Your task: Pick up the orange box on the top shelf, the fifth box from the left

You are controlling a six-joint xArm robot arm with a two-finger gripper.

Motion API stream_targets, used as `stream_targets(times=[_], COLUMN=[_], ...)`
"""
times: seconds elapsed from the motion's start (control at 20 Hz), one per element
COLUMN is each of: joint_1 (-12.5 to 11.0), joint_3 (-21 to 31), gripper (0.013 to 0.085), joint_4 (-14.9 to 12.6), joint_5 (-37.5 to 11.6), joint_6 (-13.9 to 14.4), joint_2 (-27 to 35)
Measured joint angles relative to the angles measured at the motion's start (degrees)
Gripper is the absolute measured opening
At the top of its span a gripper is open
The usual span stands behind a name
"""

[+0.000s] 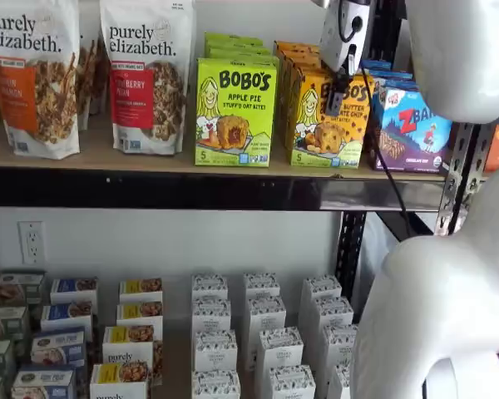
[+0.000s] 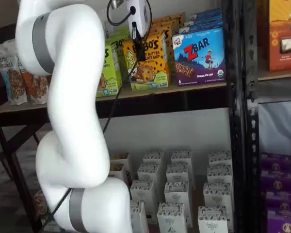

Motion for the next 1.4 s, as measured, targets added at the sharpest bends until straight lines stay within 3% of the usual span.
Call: stream_targets(times=[0.25, 0.55, 1.0, 1.4], joint_1=[0.07, 0.26, -0.06, 0.3], joint_3=[0.14, 0.14, -1.67, 0.74], gripper=[0.045, 0.029, 0.029, 0.029], joint_4=[0.2, 0.25, 1.63, 2.08], joint_5=[-0.11, -0.05, 3.13, 4.34], joint_6=[0.09, 0.29, 0.33, 0.92], joint_2=[-0.14, -0.19, 0.05, -4.01])
